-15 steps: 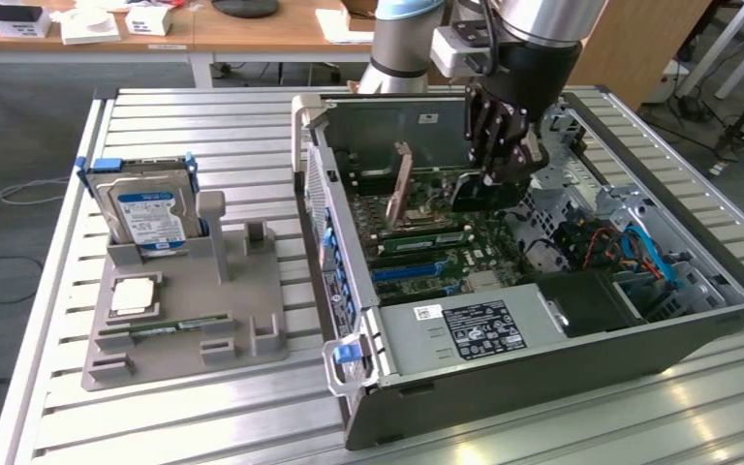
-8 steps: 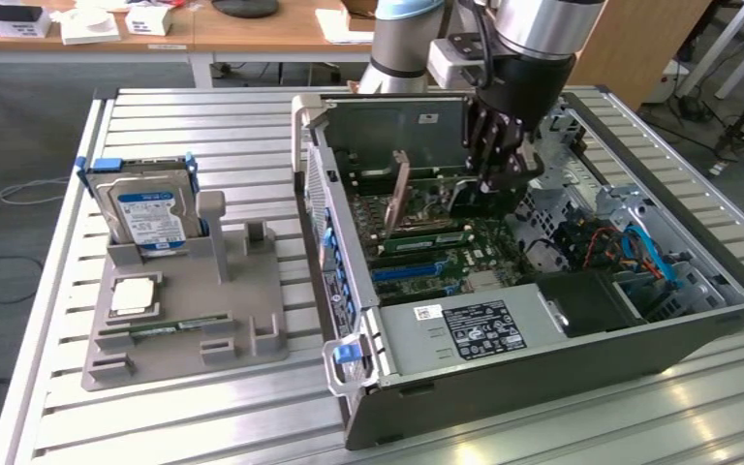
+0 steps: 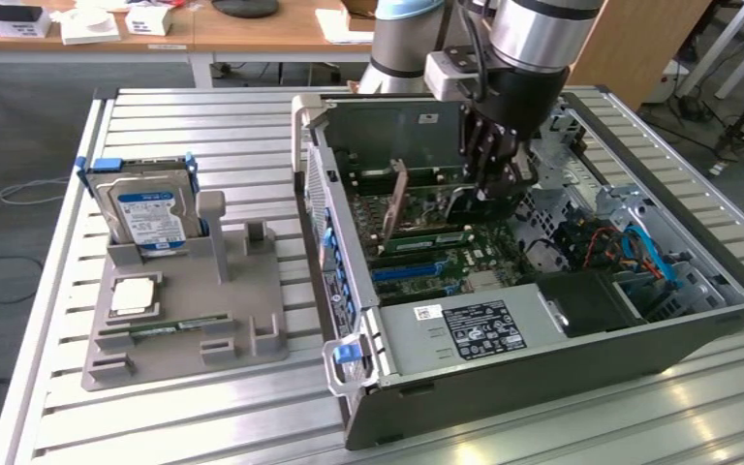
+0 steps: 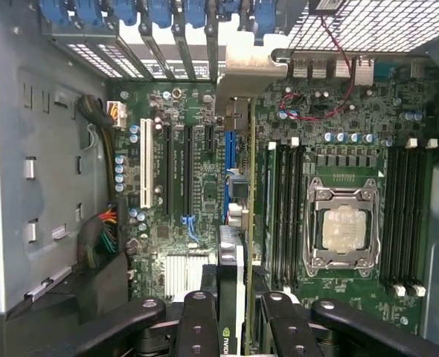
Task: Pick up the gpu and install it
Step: 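Insert the gpu into the slot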
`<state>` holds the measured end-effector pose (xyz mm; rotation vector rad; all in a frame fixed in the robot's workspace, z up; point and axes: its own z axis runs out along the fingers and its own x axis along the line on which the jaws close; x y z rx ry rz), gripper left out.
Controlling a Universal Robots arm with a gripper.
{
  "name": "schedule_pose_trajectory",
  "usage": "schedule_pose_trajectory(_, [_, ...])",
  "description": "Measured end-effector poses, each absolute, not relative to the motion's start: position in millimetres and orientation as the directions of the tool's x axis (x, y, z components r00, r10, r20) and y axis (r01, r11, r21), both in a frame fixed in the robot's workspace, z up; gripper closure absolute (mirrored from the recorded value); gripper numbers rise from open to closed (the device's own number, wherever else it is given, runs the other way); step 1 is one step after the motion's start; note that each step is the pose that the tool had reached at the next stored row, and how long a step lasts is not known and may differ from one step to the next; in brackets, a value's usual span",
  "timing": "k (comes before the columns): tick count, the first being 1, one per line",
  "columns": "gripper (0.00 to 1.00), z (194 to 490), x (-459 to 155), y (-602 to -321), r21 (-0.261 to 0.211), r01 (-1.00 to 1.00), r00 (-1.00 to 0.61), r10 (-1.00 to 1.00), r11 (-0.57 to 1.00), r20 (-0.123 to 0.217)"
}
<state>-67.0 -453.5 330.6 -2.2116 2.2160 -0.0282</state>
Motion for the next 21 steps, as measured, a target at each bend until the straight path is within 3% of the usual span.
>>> schedule_pose_trajectory(21, [0.73, 308.3, -68.8, -453.4, -0.020, -1.000, -0.002, -1.000, 0.002, 0.005])
